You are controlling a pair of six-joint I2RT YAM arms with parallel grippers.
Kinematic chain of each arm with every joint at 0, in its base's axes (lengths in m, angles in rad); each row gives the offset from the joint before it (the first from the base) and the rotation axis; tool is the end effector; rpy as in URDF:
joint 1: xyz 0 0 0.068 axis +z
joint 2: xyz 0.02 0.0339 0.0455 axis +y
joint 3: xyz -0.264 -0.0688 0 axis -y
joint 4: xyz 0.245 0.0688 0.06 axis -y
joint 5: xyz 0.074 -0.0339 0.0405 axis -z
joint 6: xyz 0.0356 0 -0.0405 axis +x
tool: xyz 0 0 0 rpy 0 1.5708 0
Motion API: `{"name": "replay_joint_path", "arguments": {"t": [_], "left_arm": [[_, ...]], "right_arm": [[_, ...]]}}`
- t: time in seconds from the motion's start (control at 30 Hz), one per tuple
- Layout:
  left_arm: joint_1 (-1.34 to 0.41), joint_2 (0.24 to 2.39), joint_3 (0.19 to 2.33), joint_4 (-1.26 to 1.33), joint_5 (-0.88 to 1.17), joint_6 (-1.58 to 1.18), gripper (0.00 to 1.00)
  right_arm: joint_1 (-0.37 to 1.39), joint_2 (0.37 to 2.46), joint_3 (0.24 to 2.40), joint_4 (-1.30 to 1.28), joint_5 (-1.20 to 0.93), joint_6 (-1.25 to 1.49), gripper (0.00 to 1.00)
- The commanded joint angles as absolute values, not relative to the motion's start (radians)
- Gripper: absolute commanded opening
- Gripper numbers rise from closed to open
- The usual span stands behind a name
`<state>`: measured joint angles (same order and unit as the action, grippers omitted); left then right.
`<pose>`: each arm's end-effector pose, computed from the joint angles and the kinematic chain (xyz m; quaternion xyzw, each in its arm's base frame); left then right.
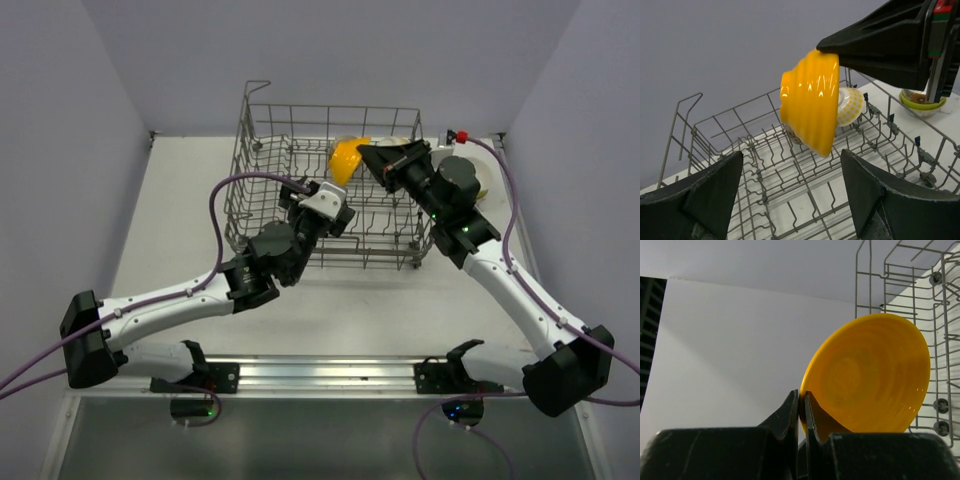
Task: Unload the bowls from the dish rack
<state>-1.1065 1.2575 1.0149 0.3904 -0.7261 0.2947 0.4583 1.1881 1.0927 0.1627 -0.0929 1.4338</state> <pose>0.1512 -0.2491 0.3789 0.1879 0.6400 -0.0665 0.7420 0.2498 0.1269 0.4022 0.2897 0.6185 0.6104 0.4011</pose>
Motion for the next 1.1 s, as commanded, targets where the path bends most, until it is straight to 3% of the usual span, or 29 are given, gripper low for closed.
{"name": "replay_joint_path", "arguments": {"t": [0.0,0.33,0.57,0.93,1.07], "left_arm": [[-1.108,1.241,1.009,0.497,-0.66,0.232,0.84],[-1.109,1.268,0.991,0.474,-0.618,0.169,0.85],[-1.108,1.336,1.018,0.544,-0.741,0.175,0.7],[-1.108,1.407,1.074,0.595,-0.864,0.164,0.28],[-1.108,1.405,1.077,0.601,-0.861,0.152,0.03]], "right_arm": [[0.465,1.147,1.094,0.245,-0.046,1.46,0.0],[0.483,1.147,1.074,0.296,-0.031,1.482,0.0],[0.509,1.114,1.034,0.287,-0.02,1.503,0.0],[0.548,1.075,0.95,0.293,-0.003,1.546,0.0],[0.552,1.08,0.931,0.298,0.023,1.562,0.0]]}}
